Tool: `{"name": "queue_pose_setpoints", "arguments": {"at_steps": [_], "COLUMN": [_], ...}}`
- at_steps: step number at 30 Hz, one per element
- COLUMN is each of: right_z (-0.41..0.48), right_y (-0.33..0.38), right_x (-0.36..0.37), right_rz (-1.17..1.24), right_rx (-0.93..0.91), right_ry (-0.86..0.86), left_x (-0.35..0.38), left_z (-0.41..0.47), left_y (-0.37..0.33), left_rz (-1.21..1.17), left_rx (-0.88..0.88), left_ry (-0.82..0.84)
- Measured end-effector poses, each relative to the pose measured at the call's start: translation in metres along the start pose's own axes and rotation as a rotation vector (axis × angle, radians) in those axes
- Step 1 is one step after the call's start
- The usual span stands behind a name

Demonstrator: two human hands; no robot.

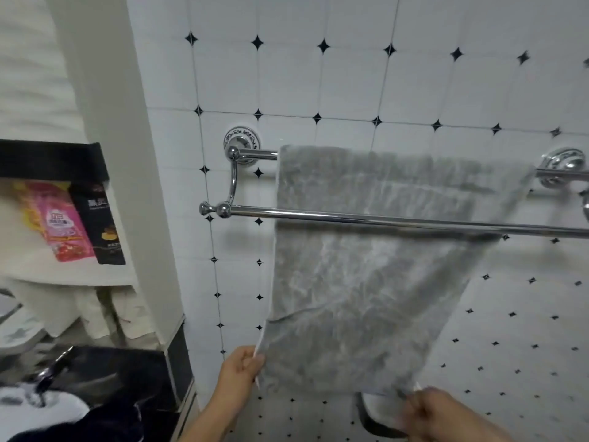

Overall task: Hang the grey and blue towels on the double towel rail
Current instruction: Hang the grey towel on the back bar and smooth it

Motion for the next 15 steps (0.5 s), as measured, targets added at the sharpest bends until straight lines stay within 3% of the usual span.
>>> {"name": "queue_pose_setpoints", "arguments": {"at_steps": [4,8,12,15], "right_z": [-0.033,-0.068,-0.040,-0.021], "right_y": [0.165,0.312,0.383,0.392], "right_x": [-0.122,-0.202,-0.217,-0.215], "right_rz": [-0.049,-0.414,-1.034,-1.236], "right_rx": [-0.495,-0.878,-0.850,-0.792], "right_ry": [-0.444,-0.882,-1.018,-0.980], "left_x": [-0.002,-0.004,-0.006,-0.010], "left_z": [0.002,0.000,-0.008,-0.012], "left_y": [-0.007,-0.010,-0.016,-0.015], "left_rz": [0.047,0.039,0.018,0.010], "left_rx": [0.030,0.005,0.022,0.038], "left_ry": [0.017,0.034,0.043,0.023]}}
Point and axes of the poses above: each hand's wrist, its own z-axis towards the middle knuckle, its own x-axis out of the palm, y = z × x, the point moved 9 cm from there along z, towards the middle knuckle, and after that the axes turned 7 degrees about -z, right-handed, at the moved point
